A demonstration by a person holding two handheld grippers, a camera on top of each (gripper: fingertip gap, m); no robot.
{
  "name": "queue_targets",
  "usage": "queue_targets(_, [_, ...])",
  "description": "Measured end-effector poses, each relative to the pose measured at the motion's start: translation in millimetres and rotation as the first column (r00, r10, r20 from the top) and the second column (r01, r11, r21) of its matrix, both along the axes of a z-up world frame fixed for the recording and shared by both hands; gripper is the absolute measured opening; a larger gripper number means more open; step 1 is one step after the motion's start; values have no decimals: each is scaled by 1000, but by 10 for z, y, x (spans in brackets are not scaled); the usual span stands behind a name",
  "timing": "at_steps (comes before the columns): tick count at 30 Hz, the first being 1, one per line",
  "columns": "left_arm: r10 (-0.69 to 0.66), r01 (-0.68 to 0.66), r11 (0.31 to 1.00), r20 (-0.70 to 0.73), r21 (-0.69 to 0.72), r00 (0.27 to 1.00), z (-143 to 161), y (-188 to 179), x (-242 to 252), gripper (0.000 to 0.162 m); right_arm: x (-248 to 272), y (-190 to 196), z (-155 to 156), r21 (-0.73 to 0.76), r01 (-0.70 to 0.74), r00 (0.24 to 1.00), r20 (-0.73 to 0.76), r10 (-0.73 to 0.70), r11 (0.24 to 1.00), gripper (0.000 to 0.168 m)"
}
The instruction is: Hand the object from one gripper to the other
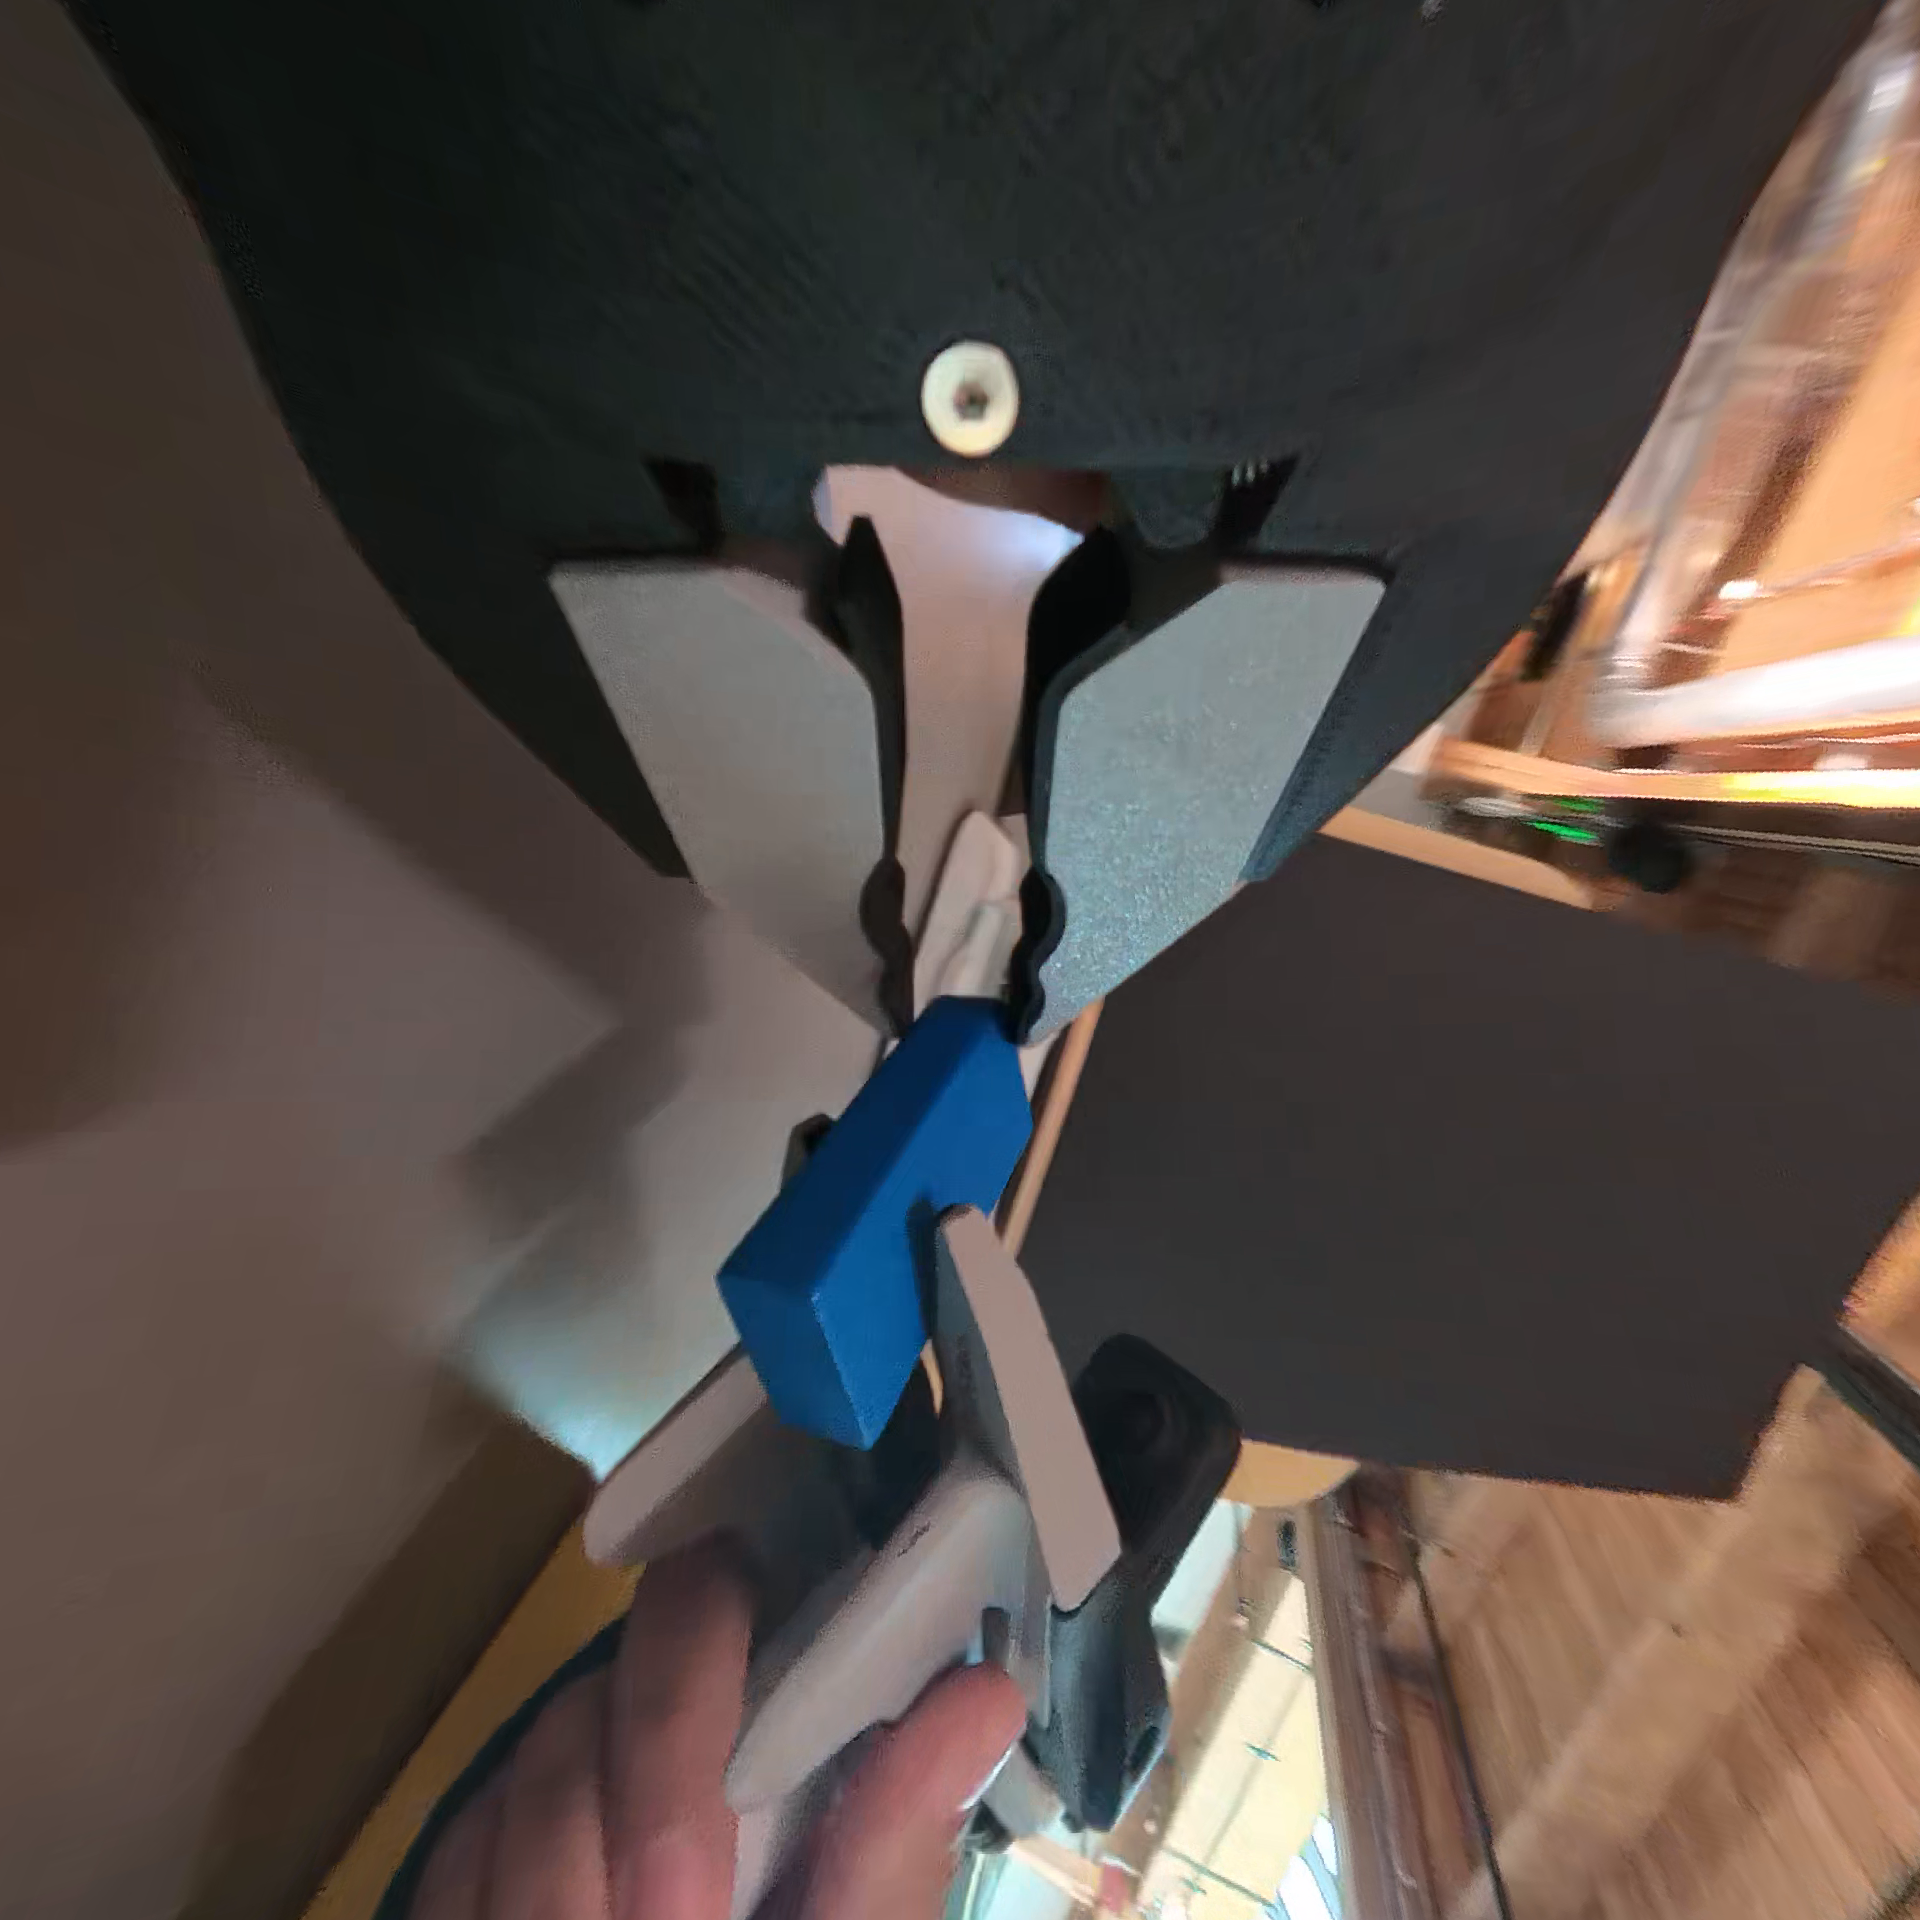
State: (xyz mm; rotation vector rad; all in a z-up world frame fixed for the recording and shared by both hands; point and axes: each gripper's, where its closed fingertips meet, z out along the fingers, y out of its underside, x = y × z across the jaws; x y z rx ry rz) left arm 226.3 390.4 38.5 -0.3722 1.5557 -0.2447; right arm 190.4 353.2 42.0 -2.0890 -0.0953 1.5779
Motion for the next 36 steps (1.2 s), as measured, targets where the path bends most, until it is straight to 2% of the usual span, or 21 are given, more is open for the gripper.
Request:
queue_targets(2, [-18, 17, 999, -19, -42, 1000, -14, 14, -8, 16, -1, 19, 1, -20, 10, 1000, -27, -11, 1000, 19])
queue_targets(4, [0, 0, 1000, -3, 10, 1000, -17, 26, -15, 17, 1, 38, -16, -65, 13, 996, -86, -18, 998, 17])
queue_targets(6, [-8, 6, 998, 22, 62, 1000, -18, -25, -16, 27, -1, 54, -58, -81, 14, 996, -86, -21, 997, 15])
queue_targets(8, [1, -2, 998, 13, 67, 1000, -13, -15, -10, 22, -18, 43, -78, -90, 3, 996, -86, -11, 996, 15])
queue_targets(10, [-12, 12, 1000, -7, -15, 1000, 7, -2, -15, 20, -22, 49, -50, -69, 1, 995, -95, -7, 998, 15])
queue_targets(13, [-52, 25, 954, -80, -299, 995, -11, 12, -8, 19, 7, 72, 67, 33, 20, 997, -71, -18, 999, 28])
queue_targets(16, [-98, -3, 822, -147, -570, 984, -69, 32, 7, 17, 172, 184, 135, 157, 121, 991, 31, -128, 980, 41])
queue_targets(19, [-165, -34, 610, -169, -792, 972, -76, 21, 35, 17, 432, 318, 242, 297, 251, 952, 97, -291, 921, 51])
queue_targets(22, [-223, -121, 406, -227, -906, 948, -183, 46, 30, 15, 628, 307, 502, 443, 314, 924, 58, -377, 840, 56])
queue_targets(24, [-269, -136, 282, -214, -950, 939, -187, 54, 14, 15, 750, 308, 600, 518, 348, 895, 64, -441, 781, 63])
queue_targets(27, [-369, -154, 94, -178, -984, 912, -165, -10, -23, 14, 718, 286, 566, 596, 277, 882, 154, -446, 754, 66])
queue_targets(29, [-427, -186, 30, -181, -982, 886, -196, -82, -52, 14, 588, 287, 478, 613, 203, 883, 223, -413, 764, 70])
queue_targets(33, [-529, -238, -40, -181, -971, 829, -228, -287, -106, 15, 258, 328, 222, 604, 66, 873, 350, -339, 794, 76])
queue_targets(34, [-544, -250, -37, -190, -968, 817, -245, -329, -113, 15, 189, 338, 162, 595, 40, 869, 375, -322, 803, 67])
queue_targets(36, [-557, -261, 1, -218, -965, 802, -299, -389, -122, 14, 99, 346, 116, 593, 14, 870, 390, -302, 805, 19])
